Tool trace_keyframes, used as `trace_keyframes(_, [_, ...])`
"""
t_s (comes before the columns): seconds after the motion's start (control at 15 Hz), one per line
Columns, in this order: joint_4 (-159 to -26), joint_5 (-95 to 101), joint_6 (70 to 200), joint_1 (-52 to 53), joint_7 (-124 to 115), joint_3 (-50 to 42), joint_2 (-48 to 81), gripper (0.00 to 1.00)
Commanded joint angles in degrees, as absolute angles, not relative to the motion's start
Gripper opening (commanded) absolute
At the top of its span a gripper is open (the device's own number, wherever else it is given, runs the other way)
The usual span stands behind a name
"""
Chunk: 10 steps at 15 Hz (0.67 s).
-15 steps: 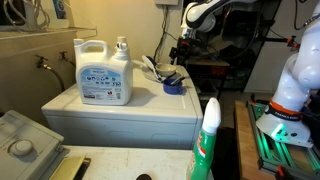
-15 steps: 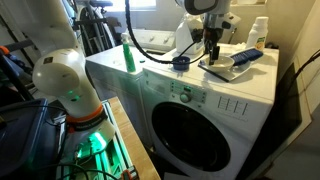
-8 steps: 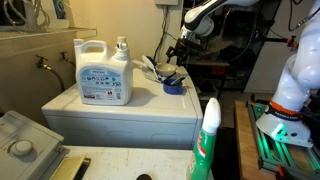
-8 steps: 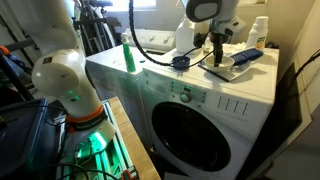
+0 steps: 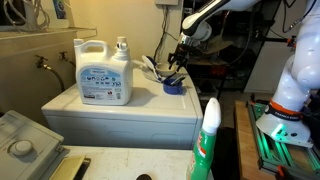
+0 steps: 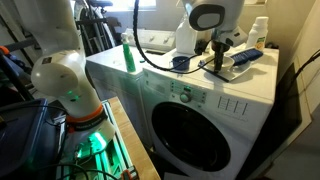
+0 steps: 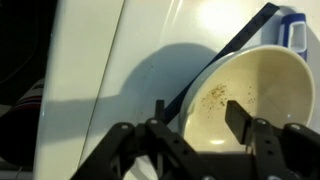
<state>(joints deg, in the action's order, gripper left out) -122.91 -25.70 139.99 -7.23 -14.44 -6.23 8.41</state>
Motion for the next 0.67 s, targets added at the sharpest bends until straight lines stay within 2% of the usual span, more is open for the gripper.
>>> trace_keyframes(0.0, [-121.5, -26.67, 139.84, -7.37, -14.81, -5.86, 11.06, 0.35])
trace_keyframes(0.27, [-121.41, -26.26, 140.08, -7.57, -15.51, -6.04, 11.14, 0.05])
trace_keyframes(0.33, [-121.29, -26.22, 140.16, -7.58, -15.79, -6.1, 10.84, 0.03])
trace_keyframes(0.4, [-121.21, -26.15, 140.16, -7.55, -15.92, -6.16, 10.43, 0.07])
trace_keyframes(0.47, [-121.14, -26.08, 140.27, -7.54, -16.05, -6.2, 10.1, 0.04])
trace_keyframes(0.6, [-121.19, -26.38, 140.39, -7.56, -15.43, -6.06, 9.16, 0.04])
